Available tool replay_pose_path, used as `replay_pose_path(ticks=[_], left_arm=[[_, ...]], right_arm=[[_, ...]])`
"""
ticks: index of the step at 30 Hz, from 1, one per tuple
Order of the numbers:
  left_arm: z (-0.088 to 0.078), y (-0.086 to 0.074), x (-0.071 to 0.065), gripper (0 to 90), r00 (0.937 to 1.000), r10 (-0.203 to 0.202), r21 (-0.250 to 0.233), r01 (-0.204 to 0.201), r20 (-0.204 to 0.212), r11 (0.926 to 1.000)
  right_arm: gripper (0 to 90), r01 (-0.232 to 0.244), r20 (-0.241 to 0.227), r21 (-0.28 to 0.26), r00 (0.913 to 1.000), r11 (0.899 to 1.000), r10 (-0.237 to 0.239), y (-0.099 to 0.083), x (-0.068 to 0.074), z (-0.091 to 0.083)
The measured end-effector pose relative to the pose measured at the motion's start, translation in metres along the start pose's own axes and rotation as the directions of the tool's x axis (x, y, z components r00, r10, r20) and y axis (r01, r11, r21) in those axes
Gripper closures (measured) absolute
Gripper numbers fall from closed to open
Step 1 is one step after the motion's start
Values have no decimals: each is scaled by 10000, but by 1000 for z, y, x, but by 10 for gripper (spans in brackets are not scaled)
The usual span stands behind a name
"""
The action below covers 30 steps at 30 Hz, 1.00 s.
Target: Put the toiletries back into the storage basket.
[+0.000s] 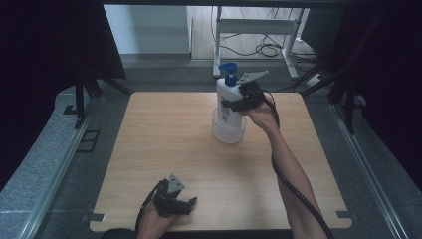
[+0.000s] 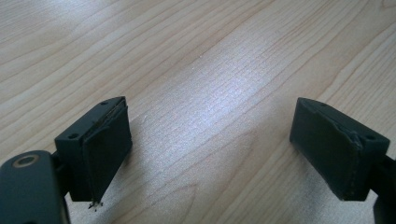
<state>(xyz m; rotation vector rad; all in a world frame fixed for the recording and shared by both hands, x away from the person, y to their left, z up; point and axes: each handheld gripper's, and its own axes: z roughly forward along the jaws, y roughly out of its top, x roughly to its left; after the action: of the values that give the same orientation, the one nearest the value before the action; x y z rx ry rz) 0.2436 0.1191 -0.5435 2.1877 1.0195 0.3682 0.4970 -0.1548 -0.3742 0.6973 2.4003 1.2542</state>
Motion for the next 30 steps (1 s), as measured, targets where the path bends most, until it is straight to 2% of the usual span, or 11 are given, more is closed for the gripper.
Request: replay_pose_path(ticks=[30], left_arm=[[0, 0, 0, 119, 10000, -7, 11, 7, 5, 10000]], right_arm=[[369, -21, -42, 596, 10000, 9982, 23, -34, 5, 36]])
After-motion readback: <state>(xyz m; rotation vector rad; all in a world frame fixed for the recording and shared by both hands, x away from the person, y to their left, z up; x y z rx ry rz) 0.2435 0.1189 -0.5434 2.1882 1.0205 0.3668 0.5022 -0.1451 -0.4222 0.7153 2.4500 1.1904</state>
